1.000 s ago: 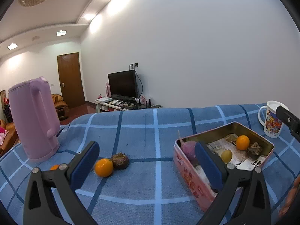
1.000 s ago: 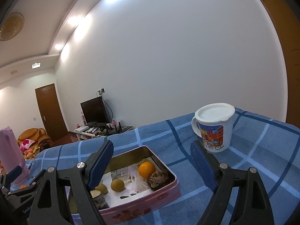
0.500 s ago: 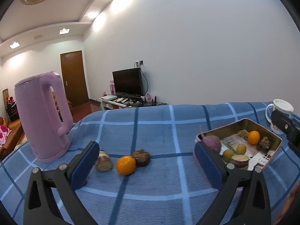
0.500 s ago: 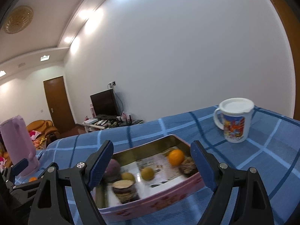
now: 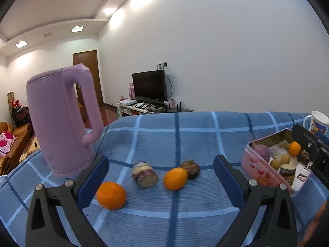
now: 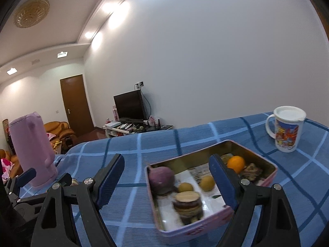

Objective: Organize fruits
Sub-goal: 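Withdraw both tools from the tin toward the remaining fruits, then grasp a large orange with the left tool while the right grasps a small orange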

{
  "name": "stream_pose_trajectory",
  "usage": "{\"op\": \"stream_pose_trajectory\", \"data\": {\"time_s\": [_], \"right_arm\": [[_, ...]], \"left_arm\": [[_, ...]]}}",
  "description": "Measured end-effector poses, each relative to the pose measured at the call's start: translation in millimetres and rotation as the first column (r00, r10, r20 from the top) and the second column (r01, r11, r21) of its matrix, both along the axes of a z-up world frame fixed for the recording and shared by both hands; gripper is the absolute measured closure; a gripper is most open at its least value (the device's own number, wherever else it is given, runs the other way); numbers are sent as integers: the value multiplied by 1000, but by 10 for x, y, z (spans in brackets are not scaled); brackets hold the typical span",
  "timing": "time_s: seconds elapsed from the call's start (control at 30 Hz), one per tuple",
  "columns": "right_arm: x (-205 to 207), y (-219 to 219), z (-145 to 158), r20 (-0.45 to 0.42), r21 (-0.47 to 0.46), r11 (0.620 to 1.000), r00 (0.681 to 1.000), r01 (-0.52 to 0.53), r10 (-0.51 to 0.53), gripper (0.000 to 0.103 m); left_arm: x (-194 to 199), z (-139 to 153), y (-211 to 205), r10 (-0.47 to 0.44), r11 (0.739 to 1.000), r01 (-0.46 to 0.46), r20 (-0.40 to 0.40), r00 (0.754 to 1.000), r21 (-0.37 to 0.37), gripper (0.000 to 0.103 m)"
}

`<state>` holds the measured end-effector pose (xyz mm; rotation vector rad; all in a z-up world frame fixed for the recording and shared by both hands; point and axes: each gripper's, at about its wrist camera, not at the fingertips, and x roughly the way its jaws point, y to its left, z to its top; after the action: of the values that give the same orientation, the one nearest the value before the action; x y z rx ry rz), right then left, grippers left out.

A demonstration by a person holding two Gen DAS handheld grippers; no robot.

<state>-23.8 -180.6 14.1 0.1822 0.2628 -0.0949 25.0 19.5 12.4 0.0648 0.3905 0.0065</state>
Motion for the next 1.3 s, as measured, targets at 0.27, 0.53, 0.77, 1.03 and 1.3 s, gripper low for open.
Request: {"op": "stream_pose_trajectory", "data": {"time_s": [0.27,0.53,0.77,1.03,1.3], "right_arm": [[162,418,-13,-29,-67,994,996,-87,86,18],[407,726,-72,-121,-86,977,976,-193,182,18],[625,871,-190,-231,-32,963,940,-266,252,20],[817,971,-310,-330,25,944,889,-329,318,45],[883,925,-366,-358,83,938,869,-336,342,45]], "left_arm": [[116,-58,504,-3,1000,0,-78,997,-28,0],[329,-240,945,-82,993,57,-254,964,-102,0],[459,-391,1020,-95,992,60,-360,928,-108,0],[686,-497,990,-68,995,31,-438,897,-91,19],[756,-574,950,-115,992,70,-490,864,-108,53]]}}
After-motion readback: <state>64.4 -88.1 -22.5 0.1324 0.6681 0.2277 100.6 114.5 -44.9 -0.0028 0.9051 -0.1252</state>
